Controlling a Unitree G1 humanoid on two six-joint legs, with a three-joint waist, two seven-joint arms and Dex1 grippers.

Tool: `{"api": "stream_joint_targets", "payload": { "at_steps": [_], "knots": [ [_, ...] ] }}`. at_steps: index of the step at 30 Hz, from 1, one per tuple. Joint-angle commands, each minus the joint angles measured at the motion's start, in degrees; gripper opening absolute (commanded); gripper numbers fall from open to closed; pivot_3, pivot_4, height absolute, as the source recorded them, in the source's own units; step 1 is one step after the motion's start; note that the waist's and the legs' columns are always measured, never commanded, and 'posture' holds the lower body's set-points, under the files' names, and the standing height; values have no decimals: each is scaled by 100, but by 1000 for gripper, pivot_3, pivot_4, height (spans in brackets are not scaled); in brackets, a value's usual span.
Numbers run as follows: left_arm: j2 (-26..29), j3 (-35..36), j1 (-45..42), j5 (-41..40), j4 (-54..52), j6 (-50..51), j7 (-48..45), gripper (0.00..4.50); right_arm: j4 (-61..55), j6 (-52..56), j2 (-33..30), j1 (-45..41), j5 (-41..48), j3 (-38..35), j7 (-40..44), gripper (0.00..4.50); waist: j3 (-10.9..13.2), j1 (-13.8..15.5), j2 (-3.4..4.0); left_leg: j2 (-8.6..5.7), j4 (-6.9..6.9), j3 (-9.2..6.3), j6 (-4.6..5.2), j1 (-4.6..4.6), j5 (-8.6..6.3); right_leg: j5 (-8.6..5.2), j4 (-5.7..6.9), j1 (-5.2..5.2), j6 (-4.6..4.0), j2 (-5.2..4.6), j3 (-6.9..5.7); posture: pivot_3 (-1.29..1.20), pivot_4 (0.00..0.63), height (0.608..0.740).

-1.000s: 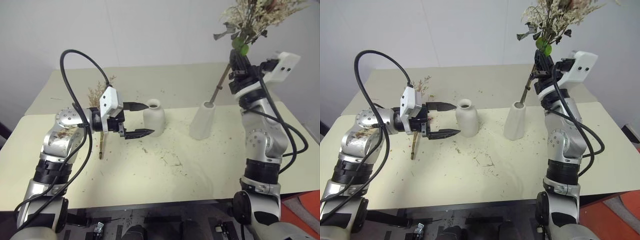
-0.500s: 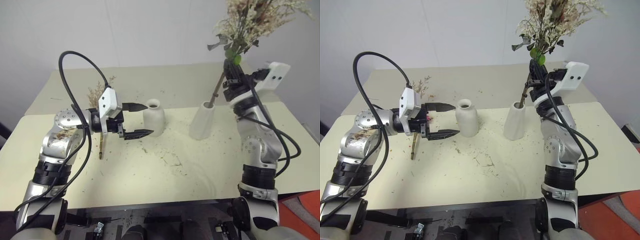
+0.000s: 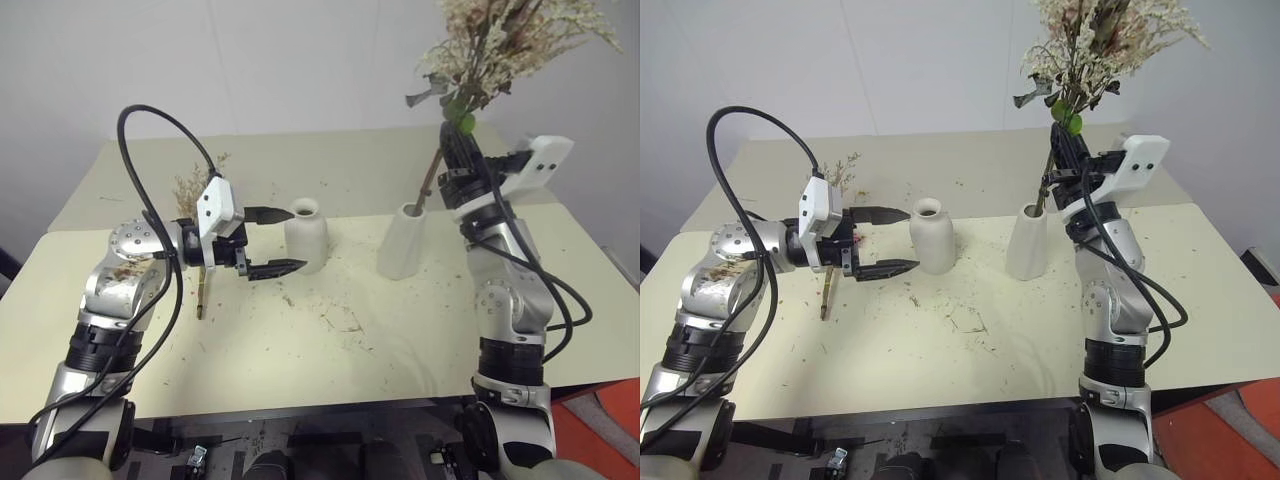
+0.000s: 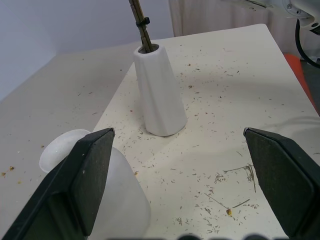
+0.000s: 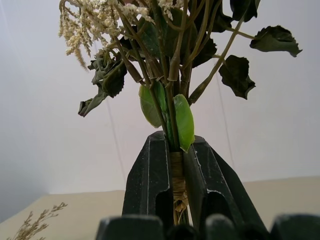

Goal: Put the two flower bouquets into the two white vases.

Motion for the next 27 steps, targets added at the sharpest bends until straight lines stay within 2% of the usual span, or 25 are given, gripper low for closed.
{"api": "stream_joint_targets", "payload": {
  "at_steps": [1,10,27],
  "knots": [
    [73,153,-14,-54,-205,-30,26,4500,-288,-100,-49,-87,-37,160,123,176,0,-1,0,0,0,0,0,0,0,0,0,0,0,0,0,0,150,740],
    [53,151,20,-46,-202,-53,47,4500,-288,-286,-53,-127,-211,185,67,176,0,16,0,-1,-1,0,0,-1,0,0,-2,0,0,-1,-1,0,150,740],
    [61,139,57,-24,-201,-72,33,4500,204,-714,-462,-408,-551,-18,67,176,0,19,0,-1,-2,1,0,-2,0,0,-3,-1,0,-1,0,0,150,740]
  ]
}}
